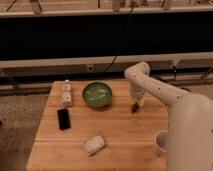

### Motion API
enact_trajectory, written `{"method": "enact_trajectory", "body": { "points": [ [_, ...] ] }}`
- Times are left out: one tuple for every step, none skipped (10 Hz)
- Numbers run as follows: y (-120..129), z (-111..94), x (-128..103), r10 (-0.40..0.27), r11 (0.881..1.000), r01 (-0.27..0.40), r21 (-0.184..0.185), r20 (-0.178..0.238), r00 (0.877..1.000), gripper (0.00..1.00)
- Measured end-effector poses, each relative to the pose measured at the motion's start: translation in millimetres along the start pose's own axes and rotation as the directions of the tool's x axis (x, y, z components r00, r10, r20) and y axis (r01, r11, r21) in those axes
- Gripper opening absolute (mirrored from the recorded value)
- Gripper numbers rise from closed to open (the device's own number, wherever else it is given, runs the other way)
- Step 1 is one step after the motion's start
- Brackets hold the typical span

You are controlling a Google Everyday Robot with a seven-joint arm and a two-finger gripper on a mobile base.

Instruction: Drag the pepper across the table

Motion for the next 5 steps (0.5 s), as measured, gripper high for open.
{"method": "enact_trajectory", "body": {
  "points": [
    [-2.0, -0.7, 1.6, -0.011, 1.000, 0.011, -0.002, -0.008, 1.000, 0.00],
    [-5.8, -1.6, 4.5, -0.025, 1.000, 0.025, 0.003, -0.020, 0.999, 0.00],
    [-7.0, -1.8, 5.9, -0.030, 1.000, 0.030, 0.005, -0.024, 0.999, 0.00],
    [-7.0, -1.8, 5.9, -0.032, 0.999, 0.032, 0.004, -0.026, 0.999, 0.00],
    [-7.1, -2.0, 6.3, -0.034, 0.999, 0.034, 0.004, -0.028, 0.999, 0.00]
  ]
}}
